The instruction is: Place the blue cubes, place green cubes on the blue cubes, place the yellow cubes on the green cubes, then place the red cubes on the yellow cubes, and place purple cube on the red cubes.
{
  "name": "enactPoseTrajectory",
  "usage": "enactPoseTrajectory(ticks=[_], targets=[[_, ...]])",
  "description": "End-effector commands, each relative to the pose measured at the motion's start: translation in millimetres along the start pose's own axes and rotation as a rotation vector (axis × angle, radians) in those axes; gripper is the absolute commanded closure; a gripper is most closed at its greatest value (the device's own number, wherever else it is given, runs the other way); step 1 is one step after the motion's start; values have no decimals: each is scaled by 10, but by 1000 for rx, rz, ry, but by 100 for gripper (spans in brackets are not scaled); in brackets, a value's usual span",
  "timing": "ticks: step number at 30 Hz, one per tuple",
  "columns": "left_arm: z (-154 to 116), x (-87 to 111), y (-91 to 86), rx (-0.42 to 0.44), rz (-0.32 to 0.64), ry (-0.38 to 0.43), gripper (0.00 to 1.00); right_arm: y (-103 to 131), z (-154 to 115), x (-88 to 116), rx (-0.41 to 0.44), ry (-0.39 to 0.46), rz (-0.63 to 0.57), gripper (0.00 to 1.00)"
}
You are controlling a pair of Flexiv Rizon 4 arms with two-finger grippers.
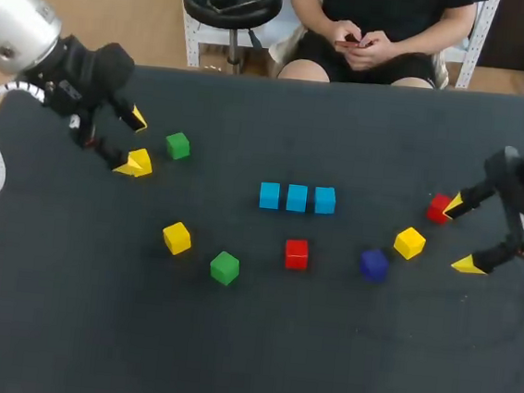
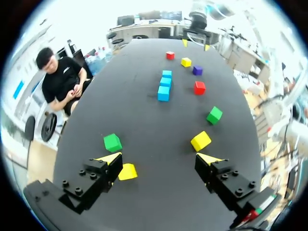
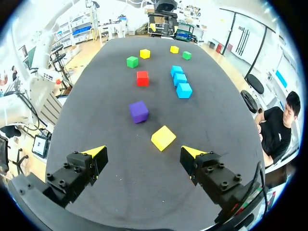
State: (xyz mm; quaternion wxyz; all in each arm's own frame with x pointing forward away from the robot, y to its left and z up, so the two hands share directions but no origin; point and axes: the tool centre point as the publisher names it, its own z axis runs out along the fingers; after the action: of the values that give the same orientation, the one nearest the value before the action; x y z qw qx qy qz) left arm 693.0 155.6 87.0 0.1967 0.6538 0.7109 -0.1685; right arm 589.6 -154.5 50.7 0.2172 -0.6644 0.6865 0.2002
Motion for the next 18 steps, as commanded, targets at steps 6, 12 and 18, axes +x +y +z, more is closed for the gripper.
enactPoseTrajectory(ticks=[6, 12, 18], targets=[[104, 65, 506, 241, 375, 186, 0, 0, 5, 5, 1, -3, -1, 0], [145, 55, 680, 298, 508, 249, 0, 0, 5, 5, 1, -3, -1, 0], [340, -70, 836, 348, 584, 311, 0, 0, 5, 5, 1, -3, -1, 0]])
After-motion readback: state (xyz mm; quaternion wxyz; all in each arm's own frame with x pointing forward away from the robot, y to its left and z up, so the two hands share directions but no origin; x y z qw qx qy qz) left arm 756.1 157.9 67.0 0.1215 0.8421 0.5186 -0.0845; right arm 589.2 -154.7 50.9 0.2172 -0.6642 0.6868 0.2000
